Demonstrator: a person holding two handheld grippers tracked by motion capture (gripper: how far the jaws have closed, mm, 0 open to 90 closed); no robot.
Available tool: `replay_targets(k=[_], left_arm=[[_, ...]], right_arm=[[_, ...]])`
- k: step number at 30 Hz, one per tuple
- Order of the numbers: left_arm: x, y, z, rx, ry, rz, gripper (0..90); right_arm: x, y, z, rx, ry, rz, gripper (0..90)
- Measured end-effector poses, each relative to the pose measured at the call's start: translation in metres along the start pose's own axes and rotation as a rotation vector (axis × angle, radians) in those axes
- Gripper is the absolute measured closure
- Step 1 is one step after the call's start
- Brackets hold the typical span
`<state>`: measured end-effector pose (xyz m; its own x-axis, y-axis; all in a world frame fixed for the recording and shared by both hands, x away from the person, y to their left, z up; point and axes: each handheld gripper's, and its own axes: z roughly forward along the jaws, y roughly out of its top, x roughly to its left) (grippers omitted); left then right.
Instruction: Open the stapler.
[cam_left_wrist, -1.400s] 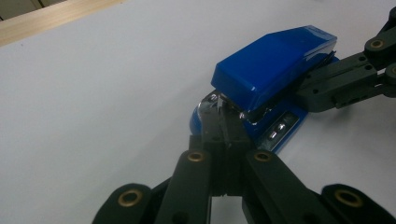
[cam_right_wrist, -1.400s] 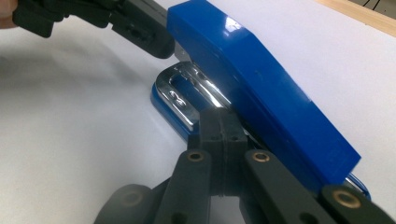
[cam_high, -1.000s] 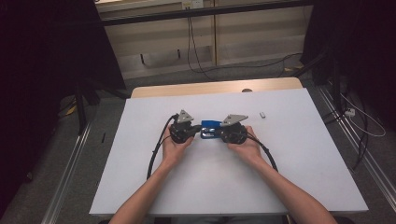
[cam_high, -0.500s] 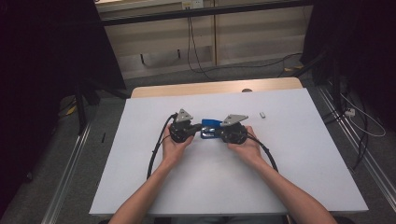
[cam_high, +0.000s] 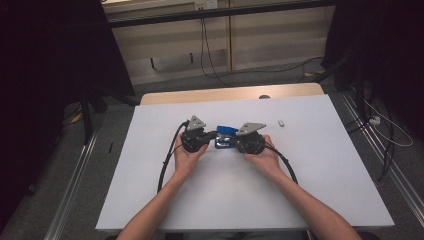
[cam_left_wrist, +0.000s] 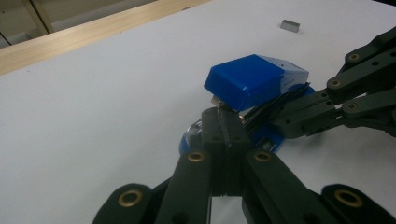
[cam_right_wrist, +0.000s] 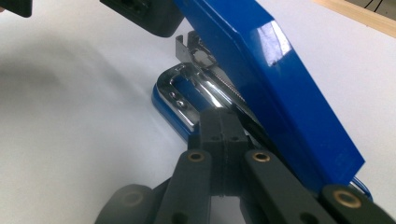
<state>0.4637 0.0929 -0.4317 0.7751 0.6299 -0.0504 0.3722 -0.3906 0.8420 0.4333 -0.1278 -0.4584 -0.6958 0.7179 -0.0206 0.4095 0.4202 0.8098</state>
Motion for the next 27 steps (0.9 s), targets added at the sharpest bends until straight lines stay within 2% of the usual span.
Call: replay_targets(k=[18, 27], left_arm=[[-0.0025, 0.0046, -0.0020, -0.023, 0.001, 0.005, 90.0], [-0.0031, 0.0069, -0.0027, -0.030, -0.004, 0.004, 90.0]], right_arm=[[0.0004, 0.0002, -0.0001, -0.002, 0.002, -0.008, 90.0], [0.0052, 0.0047, -0.0023, -0.050, 0.003, -0.019, 90.0]])
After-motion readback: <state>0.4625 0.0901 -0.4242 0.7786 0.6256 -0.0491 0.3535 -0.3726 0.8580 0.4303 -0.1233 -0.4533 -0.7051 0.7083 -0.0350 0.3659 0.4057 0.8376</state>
